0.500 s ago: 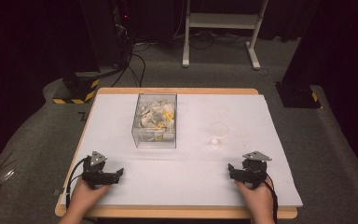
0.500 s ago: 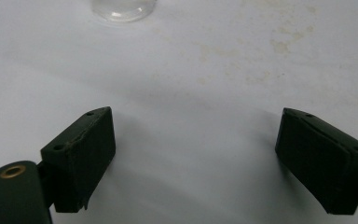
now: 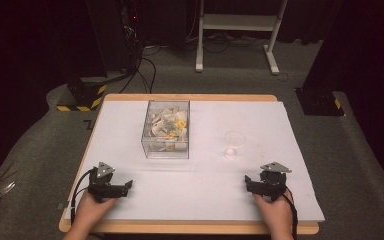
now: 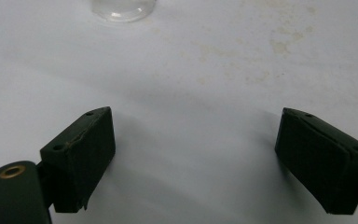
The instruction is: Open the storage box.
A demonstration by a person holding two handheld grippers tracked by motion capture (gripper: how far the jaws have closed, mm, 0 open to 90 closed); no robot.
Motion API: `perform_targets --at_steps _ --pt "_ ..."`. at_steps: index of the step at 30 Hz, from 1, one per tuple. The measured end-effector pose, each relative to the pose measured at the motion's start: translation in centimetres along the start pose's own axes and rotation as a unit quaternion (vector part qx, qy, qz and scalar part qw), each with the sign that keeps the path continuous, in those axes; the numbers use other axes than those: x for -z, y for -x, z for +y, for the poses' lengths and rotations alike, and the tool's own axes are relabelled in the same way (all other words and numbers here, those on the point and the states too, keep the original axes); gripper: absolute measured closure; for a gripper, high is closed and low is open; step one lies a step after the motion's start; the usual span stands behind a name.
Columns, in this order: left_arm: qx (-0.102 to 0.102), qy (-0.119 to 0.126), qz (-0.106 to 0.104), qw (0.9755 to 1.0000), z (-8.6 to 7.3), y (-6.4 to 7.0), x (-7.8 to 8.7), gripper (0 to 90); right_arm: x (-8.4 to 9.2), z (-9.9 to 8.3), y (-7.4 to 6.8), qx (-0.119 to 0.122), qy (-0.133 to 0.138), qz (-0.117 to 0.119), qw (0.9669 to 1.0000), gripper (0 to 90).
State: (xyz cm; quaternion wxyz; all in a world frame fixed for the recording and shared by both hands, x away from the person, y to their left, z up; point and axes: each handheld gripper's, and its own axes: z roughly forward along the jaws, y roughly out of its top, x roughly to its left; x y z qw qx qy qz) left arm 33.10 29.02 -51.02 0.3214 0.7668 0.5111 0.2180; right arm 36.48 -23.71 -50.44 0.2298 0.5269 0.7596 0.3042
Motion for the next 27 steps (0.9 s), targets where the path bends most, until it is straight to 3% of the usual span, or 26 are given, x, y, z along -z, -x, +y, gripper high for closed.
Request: perform_targets --at_steps 22,27 --pt "0.005 0.000 0.017 0.9998 -0.04 0.34 0.12 4.1 -0.02 0.01 0.05 -0.002 0.000 0.004 1.0000 11.7" --pt "0.005 -0.003 0.011 0.9999 0.02 0.27 0.20 4.5 -0.02 0.01 0.05 -0.002 0.000 0.004 1.0000 11.6"
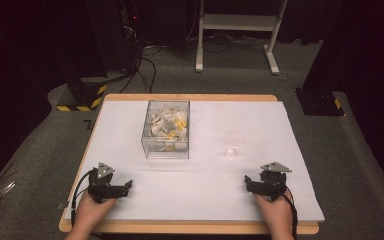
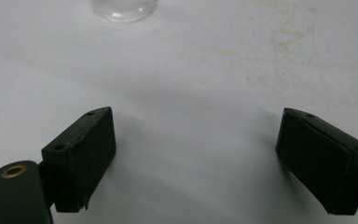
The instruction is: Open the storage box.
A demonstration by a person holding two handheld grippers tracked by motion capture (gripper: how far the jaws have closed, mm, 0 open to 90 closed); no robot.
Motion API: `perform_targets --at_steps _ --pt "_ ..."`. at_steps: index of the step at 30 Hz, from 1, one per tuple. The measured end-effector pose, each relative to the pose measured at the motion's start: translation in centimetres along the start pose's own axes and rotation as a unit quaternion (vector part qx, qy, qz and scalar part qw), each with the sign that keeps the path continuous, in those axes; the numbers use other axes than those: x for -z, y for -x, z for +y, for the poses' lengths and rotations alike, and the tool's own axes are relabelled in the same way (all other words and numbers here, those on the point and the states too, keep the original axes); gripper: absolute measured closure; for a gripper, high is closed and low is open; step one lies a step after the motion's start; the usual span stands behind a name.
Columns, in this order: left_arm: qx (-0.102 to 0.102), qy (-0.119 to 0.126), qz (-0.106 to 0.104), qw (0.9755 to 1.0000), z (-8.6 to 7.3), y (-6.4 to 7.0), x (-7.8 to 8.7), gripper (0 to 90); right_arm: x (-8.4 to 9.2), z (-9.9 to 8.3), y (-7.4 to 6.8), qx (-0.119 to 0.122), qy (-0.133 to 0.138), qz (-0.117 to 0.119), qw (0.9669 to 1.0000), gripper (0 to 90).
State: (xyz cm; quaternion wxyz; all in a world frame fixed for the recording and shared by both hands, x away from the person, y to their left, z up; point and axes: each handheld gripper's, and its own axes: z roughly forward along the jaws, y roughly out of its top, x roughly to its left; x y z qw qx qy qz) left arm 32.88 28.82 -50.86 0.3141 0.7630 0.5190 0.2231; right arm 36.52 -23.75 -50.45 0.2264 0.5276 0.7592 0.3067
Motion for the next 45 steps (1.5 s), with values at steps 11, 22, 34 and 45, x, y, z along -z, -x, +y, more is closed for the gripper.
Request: perform_targets --at_steps 11,22,34,45 --pt "-0.027 -0.001 -0.014 0.9995 0.3 0.3 0.7 4.7 0.0 0.0 0.0 0.000 0.000 0.000 1.0000 11.7" --pt "-0.045 0.016 -0.044 0.9979 0.9 1.5 1.2 2.3 0.0 0.0 0.0 0.002 0.001 0.000 1.0000 11.7" --pt "-0.040 0.033 -0.082 0.9953 1.5 2.7 1.4 0.5 0.0 0.0 0.0 0.000 0.000 0.000 1.0000 11.7" --pt "-0.042 0.042 -0.096 0.9936 2.7 3.3 1.3 0.4 0.0 0.0 0.0 0.000 0.000 0.001 1.0000 11.7"
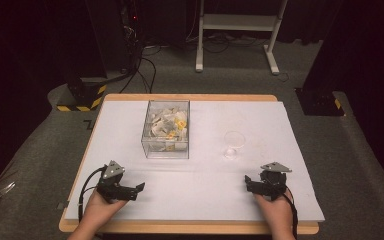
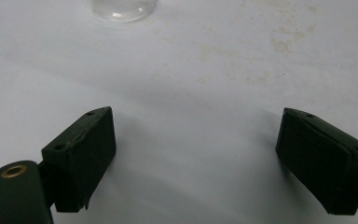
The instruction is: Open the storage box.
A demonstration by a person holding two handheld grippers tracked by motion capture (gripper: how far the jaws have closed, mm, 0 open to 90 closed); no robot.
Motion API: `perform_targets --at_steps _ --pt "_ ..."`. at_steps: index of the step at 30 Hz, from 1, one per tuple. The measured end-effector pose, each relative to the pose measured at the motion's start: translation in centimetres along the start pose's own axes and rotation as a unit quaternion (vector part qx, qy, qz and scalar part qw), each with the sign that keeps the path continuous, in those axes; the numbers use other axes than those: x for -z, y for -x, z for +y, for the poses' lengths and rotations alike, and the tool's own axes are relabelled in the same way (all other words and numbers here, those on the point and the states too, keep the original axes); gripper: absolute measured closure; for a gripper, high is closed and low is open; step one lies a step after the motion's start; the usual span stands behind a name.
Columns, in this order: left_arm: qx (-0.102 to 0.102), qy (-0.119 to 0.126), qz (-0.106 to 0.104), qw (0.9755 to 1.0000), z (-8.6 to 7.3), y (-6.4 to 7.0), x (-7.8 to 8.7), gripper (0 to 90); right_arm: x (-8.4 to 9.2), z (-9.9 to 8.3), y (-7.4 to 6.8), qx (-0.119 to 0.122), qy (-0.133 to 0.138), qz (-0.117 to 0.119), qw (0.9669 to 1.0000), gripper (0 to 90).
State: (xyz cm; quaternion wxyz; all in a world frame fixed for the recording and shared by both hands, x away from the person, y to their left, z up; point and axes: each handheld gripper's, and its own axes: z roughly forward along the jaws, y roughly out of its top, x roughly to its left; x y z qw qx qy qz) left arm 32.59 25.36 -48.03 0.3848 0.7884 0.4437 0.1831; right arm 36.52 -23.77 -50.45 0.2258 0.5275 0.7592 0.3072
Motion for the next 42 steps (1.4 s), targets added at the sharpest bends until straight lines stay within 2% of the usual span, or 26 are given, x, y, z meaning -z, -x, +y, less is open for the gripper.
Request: perform_targets --at_steps 2,5,9,18,23,27,31,35,38,42 --pt "0.001 0.009 -0.006 0.9999 0.5 0.3 0.1 0.4 0.0 0.0 0.0 0.000 0.000 0.000 1.0000 11.7" --pt "-0.010 0.020 -0.003 0.9997 1.2 0.9 0.1 0.4 0.0 0.0 0.0 0.000 0.000 0.000 1.0000 11.7" --pt "-0.012 0.020 -0.007 0.9997 1.9 1.3 -0.4 0.4 0.0 0.0 0.0 0.000 0.000 0.000 1.0000 11.7" --pt "-0.015 0.042 -0.023 0.9987 2.8 2.3 -1.3 0.4 0.0 0.0 0.0 0.003 0.001 0.000 1.0000 11.8" --pt "-0.011 0.046 -0.033 0.9983 3.3 2.6 -2.2 0.4 0.0 0.0 0.0 0.000 0.000 0.000 1.0000 11.8" --pt "-0.017 0.053 -0.041 0.9976 3.9 2.9 -2.6 0.4 0.0 0.0 0.0 0.000 0.000 0.000 1.0000 11.8" --pt "-0.006 0.061 -0.049 0.9969 4.4 3.0 -2.8 0.4 0.0 0.0 0.0 0.003 0.001 -0.001 1.0000 11.8" --pt "-0.017 0.066 -0.052 0.9963 4.8 3.2 -3.3 0.4 0.0 0.0 0.0 0.000 0.001 0.000 1.0000 11.8" --pt "-0.017 0.068 -0.059 0.9958 5.1 3.3 -3.6 0.5 0.0 0.0 0.0 0.003 0.001 0.000 1.0000 11.8" --pt "-0.021 0.076 -0.054 0.9955 5.4 3.2 -4.0 0.5 0.0 0.0 0.0 0.000 0.001 0.000 1.0000 11.8"
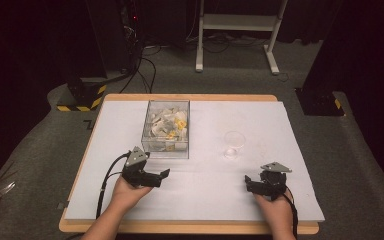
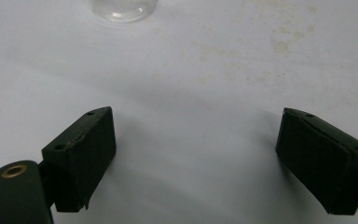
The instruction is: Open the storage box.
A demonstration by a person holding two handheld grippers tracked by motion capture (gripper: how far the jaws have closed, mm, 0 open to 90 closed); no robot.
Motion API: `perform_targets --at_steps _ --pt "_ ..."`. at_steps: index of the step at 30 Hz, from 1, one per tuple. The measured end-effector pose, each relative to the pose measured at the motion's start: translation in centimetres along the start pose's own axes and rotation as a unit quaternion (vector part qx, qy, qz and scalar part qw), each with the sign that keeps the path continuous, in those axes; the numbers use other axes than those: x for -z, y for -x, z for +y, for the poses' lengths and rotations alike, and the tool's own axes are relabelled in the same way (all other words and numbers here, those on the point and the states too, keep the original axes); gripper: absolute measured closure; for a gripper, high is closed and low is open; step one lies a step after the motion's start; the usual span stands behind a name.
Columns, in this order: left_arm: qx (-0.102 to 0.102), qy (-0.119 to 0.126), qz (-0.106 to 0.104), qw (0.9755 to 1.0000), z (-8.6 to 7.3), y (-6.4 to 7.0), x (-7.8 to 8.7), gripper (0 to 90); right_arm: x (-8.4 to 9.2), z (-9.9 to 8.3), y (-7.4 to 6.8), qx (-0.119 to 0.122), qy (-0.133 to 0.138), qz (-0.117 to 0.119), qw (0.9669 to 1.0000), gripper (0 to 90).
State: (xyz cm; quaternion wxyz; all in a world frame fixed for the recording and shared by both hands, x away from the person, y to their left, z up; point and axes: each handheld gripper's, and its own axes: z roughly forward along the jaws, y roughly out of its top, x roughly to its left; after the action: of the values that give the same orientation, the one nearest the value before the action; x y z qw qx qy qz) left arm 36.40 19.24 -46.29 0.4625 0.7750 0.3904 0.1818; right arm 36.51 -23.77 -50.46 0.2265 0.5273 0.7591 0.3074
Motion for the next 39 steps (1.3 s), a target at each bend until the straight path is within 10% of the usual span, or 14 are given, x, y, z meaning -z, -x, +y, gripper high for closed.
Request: perform_targets --at_steps 39 --pt "-0.001 0.035 0.029 0.9990 1.5 -0.1 -3.2 0.4 0.0 0.0 0.0 0.003 0.001 0.000 1.0000 11.8"
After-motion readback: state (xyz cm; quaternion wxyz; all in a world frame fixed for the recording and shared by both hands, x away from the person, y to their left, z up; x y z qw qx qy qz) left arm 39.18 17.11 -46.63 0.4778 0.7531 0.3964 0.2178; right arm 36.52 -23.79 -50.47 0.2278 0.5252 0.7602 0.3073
